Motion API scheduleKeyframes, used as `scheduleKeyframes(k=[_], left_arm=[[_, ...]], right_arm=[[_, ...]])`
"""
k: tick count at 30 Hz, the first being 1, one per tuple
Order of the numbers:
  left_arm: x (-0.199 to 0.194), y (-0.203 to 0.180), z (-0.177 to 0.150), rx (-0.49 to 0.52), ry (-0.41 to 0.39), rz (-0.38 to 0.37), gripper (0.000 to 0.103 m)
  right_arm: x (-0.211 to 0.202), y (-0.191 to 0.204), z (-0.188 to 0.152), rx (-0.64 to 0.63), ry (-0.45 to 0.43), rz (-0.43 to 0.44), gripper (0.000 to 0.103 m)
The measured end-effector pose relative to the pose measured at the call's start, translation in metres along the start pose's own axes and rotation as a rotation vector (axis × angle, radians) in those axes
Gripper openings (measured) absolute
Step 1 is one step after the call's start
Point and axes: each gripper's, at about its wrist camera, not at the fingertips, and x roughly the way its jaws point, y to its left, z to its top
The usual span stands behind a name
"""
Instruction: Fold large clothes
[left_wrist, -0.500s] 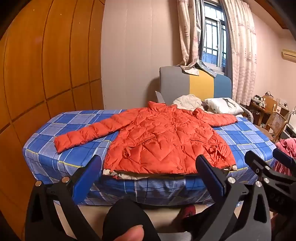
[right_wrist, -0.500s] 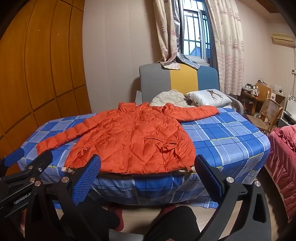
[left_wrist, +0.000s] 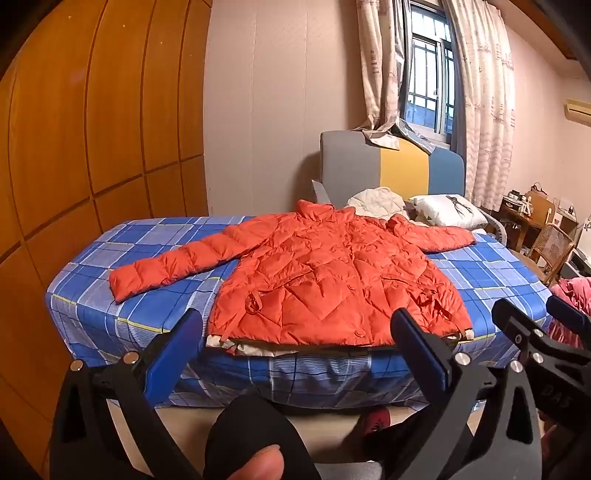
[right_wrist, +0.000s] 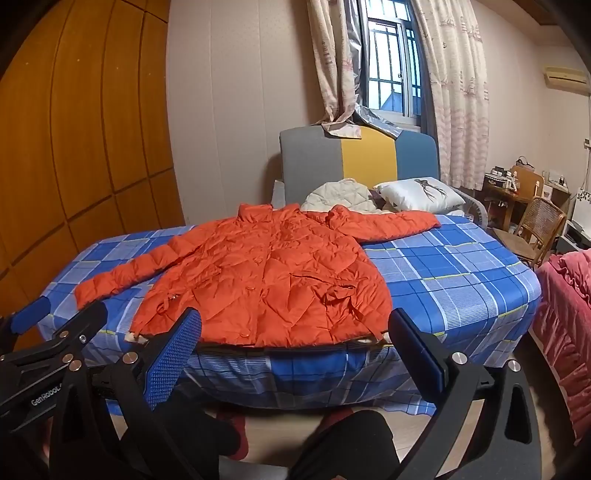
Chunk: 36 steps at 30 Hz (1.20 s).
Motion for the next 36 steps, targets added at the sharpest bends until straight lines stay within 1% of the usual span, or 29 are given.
scheduleKeyframes(k=[9, 36], left_arm=[[0.0018, 0.0032, 0.0028, -0.003, 0.006, 0.000, 0.101], [0.0028, 0.0028, -0.0029, -0.009, 0.014, 0.011, 0.101]], right_arm=[[0.0029, -0.0037, -0.0012, 0.001, 0.001, 0.001, 0.100], [-0.0014, -0.0083, -0.0065, 0.008, 0.009, 0.003, 0.100]])
